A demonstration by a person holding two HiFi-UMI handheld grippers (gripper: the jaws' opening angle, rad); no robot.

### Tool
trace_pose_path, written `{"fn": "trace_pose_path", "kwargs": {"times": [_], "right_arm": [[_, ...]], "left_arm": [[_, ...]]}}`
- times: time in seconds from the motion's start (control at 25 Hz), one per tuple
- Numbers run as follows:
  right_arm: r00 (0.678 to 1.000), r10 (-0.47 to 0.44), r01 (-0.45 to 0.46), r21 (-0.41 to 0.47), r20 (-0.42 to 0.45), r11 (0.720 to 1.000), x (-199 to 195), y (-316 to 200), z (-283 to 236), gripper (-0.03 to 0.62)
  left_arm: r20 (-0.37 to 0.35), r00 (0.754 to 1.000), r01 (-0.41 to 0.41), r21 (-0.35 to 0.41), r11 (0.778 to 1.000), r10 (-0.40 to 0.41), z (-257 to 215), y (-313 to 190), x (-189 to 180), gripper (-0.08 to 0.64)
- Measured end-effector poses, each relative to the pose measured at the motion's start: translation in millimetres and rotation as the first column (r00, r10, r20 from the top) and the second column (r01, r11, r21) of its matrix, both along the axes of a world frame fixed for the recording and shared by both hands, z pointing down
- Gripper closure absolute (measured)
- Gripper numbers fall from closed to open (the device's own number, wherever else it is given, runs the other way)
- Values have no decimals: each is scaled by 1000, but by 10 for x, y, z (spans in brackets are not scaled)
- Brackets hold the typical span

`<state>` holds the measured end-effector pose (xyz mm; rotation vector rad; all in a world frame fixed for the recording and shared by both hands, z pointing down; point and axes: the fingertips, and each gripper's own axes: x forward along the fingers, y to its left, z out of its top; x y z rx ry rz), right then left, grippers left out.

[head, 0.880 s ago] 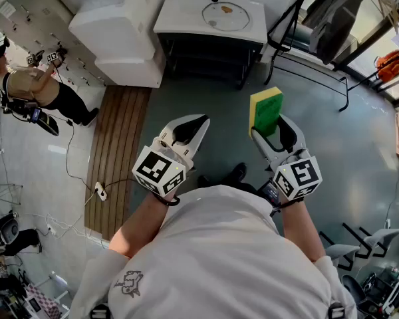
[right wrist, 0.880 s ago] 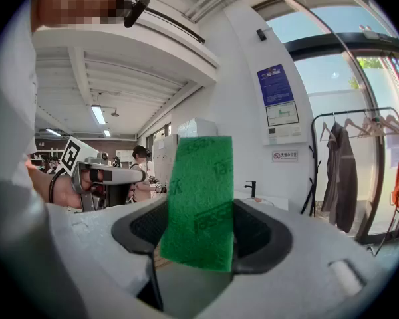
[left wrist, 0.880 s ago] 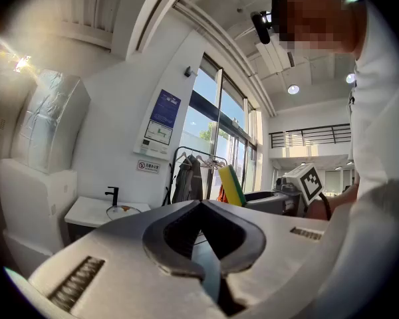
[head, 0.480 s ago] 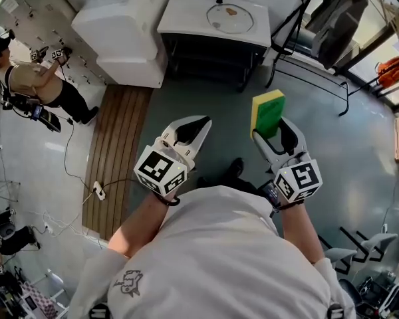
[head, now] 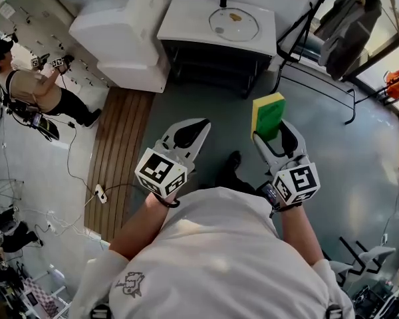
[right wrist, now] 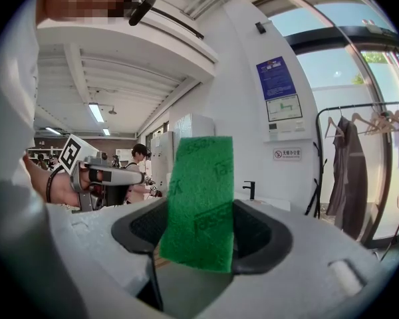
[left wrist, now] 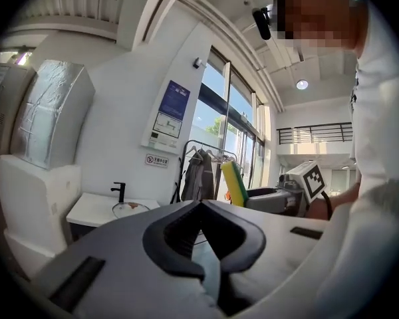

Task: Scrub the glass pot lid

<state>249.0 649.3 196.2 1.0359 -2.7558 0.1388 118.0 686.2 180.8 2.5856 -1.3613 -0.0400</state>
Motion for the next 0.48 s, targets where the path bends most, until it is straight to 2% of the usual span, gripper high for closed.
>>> {"fn": "trace_pose_path", "kwargs": {"times": [0.2, 0.48], "right_arm": [[1000, -17, 17, -18, 7, 1000, 88, -737, 153, 291], [996, -86, 86, -39, 7, 996, 176, -1705, 144, 291]], "left_arm": [[5, 1000, 17, -16, 1000, -17, 82, -730, 90, 563], [2, 1000, 27, -19, 999, -27, 42, -1798, 330, 563]]}}
